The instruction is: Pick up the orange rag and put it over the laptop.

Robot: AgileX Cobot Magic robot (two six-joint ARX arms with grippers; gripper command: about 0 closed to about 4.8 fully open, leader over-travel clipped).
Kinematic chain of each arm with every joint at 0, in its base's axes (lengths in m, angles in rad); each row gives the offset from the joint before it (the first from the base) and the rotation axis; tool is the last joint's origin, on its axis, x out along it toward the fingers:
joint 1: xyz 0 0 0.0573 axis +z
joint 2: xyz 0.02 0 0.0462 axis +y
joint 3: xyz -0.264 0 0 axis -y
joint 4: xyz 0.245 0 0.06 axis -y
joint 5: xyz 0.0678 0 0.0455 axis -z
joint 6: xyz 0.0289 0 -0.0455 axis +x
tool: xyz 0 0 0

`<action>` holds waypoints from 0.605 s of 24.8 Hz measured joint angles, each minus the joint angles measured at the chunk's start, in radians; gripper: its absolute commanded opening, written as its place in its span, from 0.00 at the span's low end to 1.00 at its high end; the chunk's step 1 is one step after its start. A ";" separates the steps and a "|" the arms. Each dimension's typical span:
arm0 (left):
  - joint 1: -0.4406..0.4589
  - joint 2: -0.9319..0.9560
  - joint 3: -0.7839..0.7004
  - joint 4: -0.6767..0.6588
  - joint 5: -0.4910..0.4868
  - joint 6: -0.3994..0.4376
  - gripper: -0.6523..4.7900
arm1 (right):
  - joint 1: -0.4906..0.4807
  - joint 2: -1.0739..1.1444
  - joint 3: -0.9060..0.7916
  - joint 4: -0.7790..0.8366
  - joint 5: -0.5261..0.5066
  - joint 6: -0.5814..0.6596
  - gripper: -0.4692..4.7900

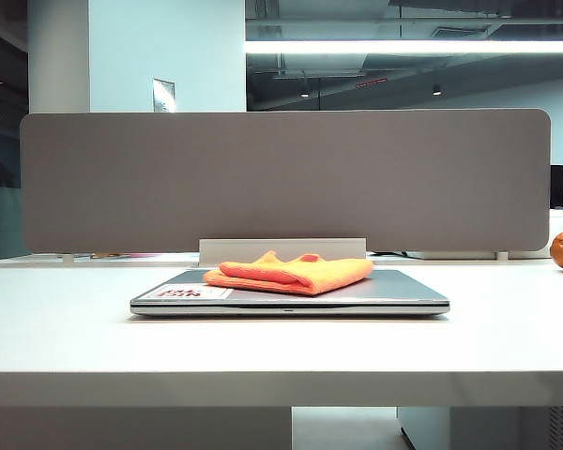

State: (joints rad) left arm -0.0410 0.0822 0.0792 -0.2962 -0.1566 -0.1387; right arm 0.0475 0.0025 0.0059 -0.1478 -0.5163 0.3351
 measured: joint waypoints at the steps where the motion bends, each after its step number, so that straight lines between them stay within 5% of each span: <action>1: 0.026 0.000 0.000 0.006 0.000 0.000 0.11 | 0.000 0.000 0.000 0.000 0.000 0.000 0.08; 5: 0.089 -0.010 -0.002 0.008 0.000 0.023 0.11 | 0.000 0.000 0.000 0.000 0.000 0.000 0.08; 15: 0.086 -0.079 -0.066 0.113 0.112 0.080 0.11 | 0.000 0.000 0.000 0.000 0.000 0.000 0.08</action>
State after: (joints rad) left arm 0.0452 0.0029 0.0132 -0.1833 -0.0444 -0.0589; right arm 0.0475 0.0025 0.0059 -0.1474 -0.5163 0.3351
